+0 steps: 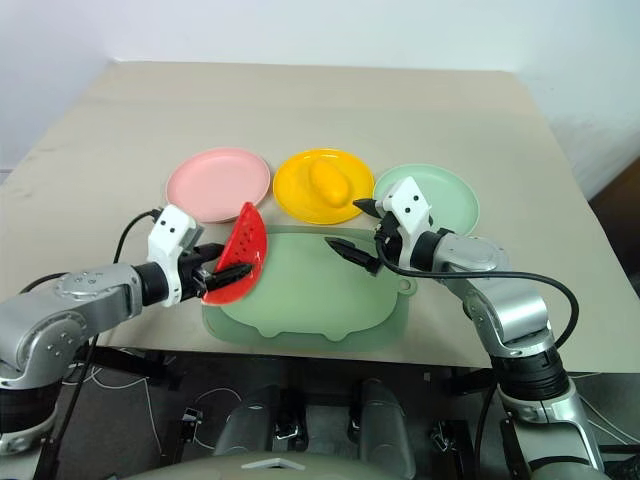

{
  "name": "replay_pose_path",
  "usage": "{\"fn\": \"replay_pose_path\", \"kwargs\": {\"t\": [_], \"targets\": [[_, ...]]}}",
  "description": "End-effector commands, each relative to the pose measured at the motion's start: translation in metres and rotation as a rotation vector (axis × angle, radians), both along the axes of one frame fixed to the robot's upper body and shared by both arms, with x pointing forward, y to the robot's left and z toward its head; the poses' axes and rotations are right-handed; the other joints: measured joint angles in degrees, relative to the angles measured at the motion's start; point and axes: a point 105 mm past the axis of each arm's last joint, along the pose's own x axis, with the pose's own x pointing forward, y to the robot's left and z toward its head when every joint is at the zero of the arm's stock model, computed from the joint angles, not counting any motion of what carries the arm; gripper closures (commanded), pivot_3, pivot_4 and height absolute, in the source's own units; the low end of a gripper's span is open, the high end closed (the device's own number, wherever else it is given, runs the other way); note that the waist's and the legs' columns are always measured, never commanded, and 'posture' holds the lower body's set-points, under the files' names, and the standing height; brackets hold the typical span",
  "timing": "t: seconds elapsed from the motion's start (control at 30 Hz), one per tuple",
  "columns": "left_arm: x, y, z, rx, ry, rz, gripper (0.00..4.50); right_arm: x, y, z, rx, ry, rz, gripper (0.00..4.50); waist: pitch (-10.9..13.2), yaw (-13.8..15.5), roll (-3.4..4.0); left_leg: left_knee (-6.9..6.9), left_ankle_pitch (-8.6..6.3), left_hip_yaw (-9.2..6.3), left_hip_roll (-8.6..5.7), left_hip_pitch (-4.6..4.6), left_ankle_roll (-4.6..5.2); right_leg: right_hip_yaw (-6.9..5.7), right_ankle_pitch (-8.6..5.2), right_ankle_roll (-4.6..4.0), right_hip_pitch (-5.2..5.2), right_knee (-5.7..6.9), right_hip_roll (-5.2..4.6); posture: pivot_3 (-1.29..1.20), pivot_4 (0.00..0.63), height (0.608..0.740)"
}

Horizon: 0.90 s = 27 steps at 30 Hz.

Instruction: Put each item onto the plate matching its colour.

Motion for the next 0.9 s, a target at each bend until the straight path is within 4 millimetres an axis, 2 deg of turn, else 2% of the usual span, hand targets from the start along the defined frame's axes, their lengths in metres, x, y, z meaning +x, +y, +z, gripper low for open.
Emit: {"fn": "replay_pose_path", "kwargs": {"t": [0.03, 0.17, 0.3, 0.43, 0.53, 0.67, 0.83, 0.9], "targets": [[0.022, 0.023, 0.043, -0.031, -0.149, 0.102, 1.37, 0.001, -0.001, 0.012, 0.020, -0.052, -0.006, 0.00, 0.0, 0.0, 0.00, 0.01, 0.00, 0.00, 0.00, 0.00, 0.00, 0.00, 0.00, 0.00, 0.01, 0.00, 0.00, 0.00, 0.150, 0.696], [0.050, 0.044, 0.057, -0.015, -0.219, 0.211, 1.37, 0.000, 0.001, 0.012, 0.020, -0.050, -0.004, 0.00, 0.0, -0.1, 0.00, -0.01, 0.00, 0.00, -0.02, 0.01, 0.00, 0.00, 0.07, 0.13, 0.01, 0.00, 0.01, 0.00, 0.150, 0.696], [0.072, 0.043, 0.061, -0.036, -0.277, 0.243, 1.37, 0.002, 0.001, 0.012, 0.022, -0.051, -0.007, 0.00, 0.0, 0.0, 0.00, -0.03, 0.00, 0.01, -0.01, 0.01, 0.00, -0.01, 0.10, 0.18, 0.00, 0.02, 0.04, 0.00, 0.150, 0.696], [0.113, 0.052, 0.057, -0.097, -0.286, 0.380, 1.37, 0.005, 0.000, 0.014, 0.022, -0.058, -0.016, 0.00, 0.0, 0.2, -0.04, 0.05, 0.01, 0.01, -0.03, 0.00, 0.00, -0.04, 0.10, 0.18, 0.06, 0.02, 0.02, 0.00, 0.150, 0.696], [0.132, 0.050, 0.051, -0.183, -0.241, 0.429, 1.37, 0.007, 0.000, 0.015, 0.023, -0.062, -0.019, 0.00, 0.0, 0.0, -0.05, 0.08, 0.01, 0.01, -0.04, 0.01, 0.02, -0.03, 0.11, 0.19, 0.09, 0.01, 0.00, 0.00, 0.150, 0.696], [0.143, 0.043, 0.033, -0.129, -0.200, 0.428, 1.37, 0.007, 0.002, 0.016, 0.025, -0.063, -0.020, 0.00, 0.0, -0.3, -0.05, 0.04, 0.01, 0.01, -0.04, 0.01, 0.08, -0.04, 0.09, 0.28, 0.04, 0.08, 0.04, 0.00, 0.150, 0.696], [0.148, 0.043, 0.025, -0.074, -0.193, 0.445, 1.37, 0.008, 0.000, 0.017, 0.032, -0.067, -0.037, 0.00, 0.0, -0.3, -0.07, 0.06, 0.08, 0.01, 0.00, 0.02, 0.14, -0.06, 0.08, 0.30, 0.00, 0.22, 0.07, 0.00, 0.150, 0.696], [0.148, 0.043, 0.022, -0.010, -0.210, 0.438, 0.67, 0.008, -0.002, 0.016, 0.030, -0.067, -0.043, 0.00, 0.0, -0.2, -0.07, 0.09, 0.02, 0.01, -0.01, 0.02, 0.05, -0.05, 0.08, 0.29, 0.03, 0.21, 0.03, 0.00, 0.150, 0.696]]}}
